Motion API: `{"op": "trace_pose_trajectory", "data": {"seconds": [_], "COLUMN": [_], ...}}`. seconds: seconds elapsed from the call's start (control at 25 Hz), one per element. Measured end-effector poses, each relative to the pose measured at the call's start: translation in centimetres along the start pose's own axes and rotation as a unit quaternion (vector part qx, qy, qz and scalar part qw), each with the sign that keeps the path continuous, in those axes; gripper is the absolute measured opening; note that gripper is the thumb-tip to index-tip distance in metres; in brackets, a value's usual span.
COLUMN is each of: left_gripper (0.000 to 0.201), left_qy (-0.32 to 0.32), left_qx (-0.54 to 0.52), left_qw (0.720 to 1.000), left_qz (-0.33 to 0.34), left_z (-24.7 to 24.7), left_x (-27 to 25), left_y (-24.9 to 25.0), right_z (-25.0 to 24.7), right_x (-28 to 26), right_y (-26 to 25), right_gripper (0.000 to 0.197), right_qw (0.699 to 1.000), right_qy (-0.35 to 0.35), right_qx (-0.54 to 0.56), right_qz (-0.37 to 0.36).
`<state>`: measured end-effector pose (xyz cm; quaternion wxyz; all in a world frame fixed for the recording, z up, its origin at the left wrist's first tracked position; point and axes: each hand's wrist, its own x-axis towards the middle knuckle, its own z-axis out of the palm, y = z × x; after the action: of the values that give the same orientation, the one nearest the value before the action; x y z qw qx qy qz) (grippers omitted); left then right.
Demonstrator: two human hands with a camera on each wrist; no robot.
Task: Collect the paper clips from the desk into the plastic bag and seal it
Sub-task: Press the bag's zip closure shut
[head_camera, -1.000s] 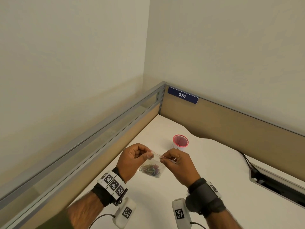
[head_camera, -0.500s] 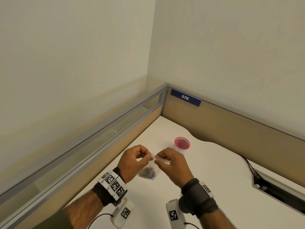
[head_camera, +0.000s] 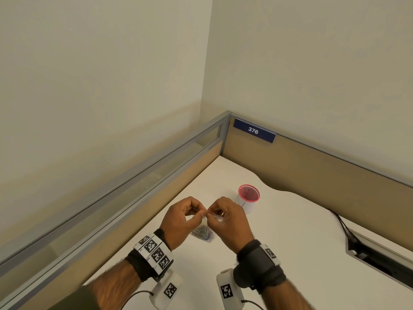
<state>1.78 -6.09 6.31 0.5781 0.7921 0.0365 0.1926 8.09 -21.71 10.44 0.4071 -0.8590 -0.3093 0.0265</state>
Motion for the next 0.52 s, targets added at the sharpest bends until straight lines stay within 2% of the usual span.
{"op": "trace_pose_trajectory", "data": {"seconds": [0.16,0.32,0.52], "left_gripper": [0.011,0.012,0.006], "left_qy": [-0.020,-0.011,0.002], "left_qx": [0.018,0.057,0.037], "left_qw": [1.000,0.998,0.999], "left_qz": [0.011,0.029,0.008], "left_z": [-0.2,-0.1,-0.2], "left_x": [0.2,0.3,0.5], "left_y": [0.0,0.5,0.1], "right_z": [-0.1,-0.3,-0.9], "right_x": [0.1,0.1,0.0], "right_y": [0.4,0.7,1.4], "right_gripper": [0.010,0.014,0.010], "right_qw": [1.000,1.000,1.000], "right_qy": [0.003,-0.013,-0.025], "right_qx": [-0.011,-0.008,-0.010], "right_qz": [0.001,0.010,0.013]}}
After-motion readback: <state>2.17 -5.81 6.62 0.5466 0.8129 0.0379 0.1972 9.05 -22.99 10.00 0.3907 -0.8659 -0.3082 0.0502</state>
